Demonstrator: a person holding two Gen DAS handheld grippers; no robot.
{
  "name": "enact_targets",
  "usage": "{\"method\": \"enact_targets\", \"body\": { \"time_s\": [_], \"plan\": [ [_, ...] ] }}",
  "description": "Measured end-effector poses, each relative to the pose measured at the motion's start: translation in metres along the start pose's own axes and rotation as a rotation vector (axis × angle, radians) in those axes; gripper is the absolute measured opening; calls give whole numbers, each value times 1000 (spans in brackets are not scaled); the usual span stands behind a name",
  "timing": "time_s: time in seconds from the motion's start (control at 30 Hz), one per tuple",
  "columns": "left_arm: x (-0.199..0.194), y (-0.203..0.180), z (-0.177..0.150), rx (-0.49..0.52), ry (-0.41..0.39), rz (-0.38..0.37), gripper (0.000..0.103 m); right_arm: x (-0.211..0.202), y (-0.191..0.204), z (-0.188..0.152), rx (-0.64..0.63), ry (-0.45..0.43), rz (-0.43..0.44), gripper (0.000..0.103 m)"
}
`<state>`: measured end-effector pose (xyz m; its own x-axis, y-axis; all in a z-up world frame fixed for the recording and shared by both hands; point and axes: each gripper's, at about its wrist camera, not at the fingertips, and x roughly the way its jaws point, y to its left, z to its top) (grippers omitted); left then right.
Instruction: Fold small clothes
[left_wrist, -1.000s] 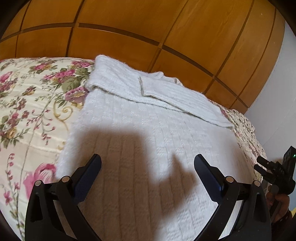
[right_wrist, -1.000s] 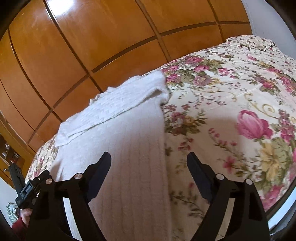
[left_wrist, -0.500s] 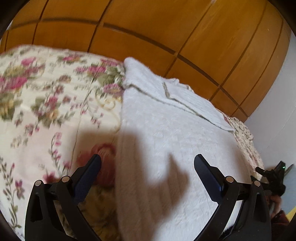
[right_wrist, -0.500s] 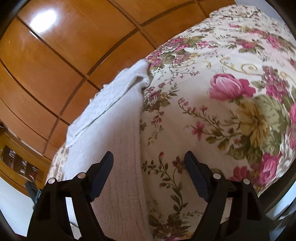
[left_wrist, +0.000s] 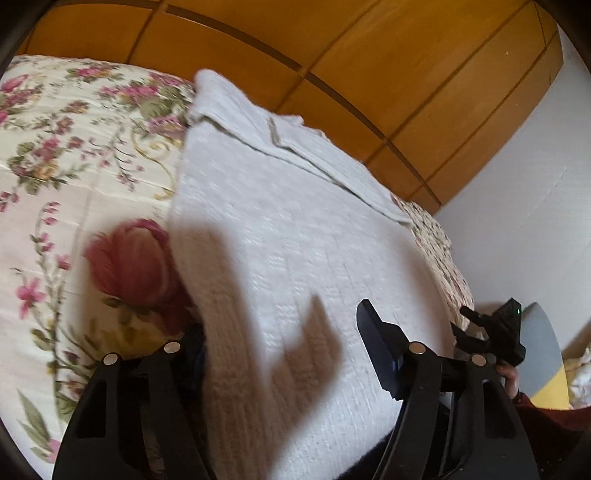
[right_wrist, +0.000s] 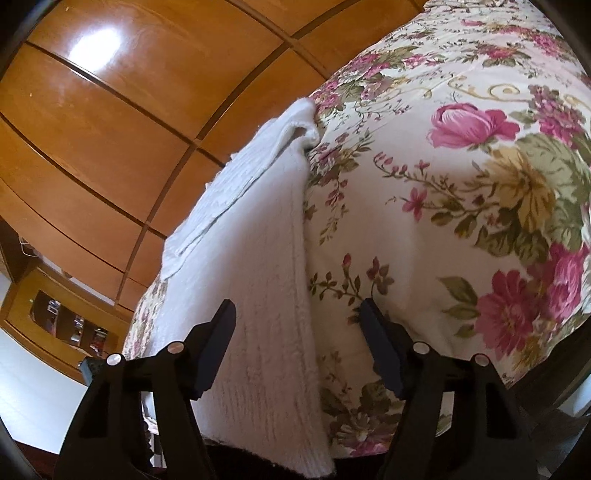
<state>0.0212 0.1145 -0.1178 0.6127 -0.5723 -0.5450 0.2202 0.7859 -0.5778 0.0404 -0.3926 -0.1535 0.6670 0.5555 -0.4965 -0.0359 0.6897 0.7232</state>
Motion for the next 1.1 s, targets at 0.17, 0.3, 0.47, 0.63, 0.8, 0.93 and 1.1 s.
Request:
{"method": "enact_targets", "body": {
  "time_s": [0.17,0.3,0.47,0.63,0.8,0.93,1.1],
  "plan": [
    [3,-3,-5,25,31,-35,68,2,-5,-4,34,12,55,63],
    [0,-2,-7,35,47,-62,68,4,-4,-9,35,42,92,59],
    [1,-2,-6,22,60,-102,68,15,4,-22,12,119,131,56],
    [7,-13,-12,44,85,-146,68,26,13,-30,-25,170,152,55],
    [16,-21,-16,70,116,-116,38,30,20,-35,-105,162,127,55],
    [19,-17,-19,28,135,-135,25,33,16,-33,-60,175,141,35],
    [22,-29,-18,47,156,-135,13,43,15,-35,-41,226,145,8]
  ]
}}
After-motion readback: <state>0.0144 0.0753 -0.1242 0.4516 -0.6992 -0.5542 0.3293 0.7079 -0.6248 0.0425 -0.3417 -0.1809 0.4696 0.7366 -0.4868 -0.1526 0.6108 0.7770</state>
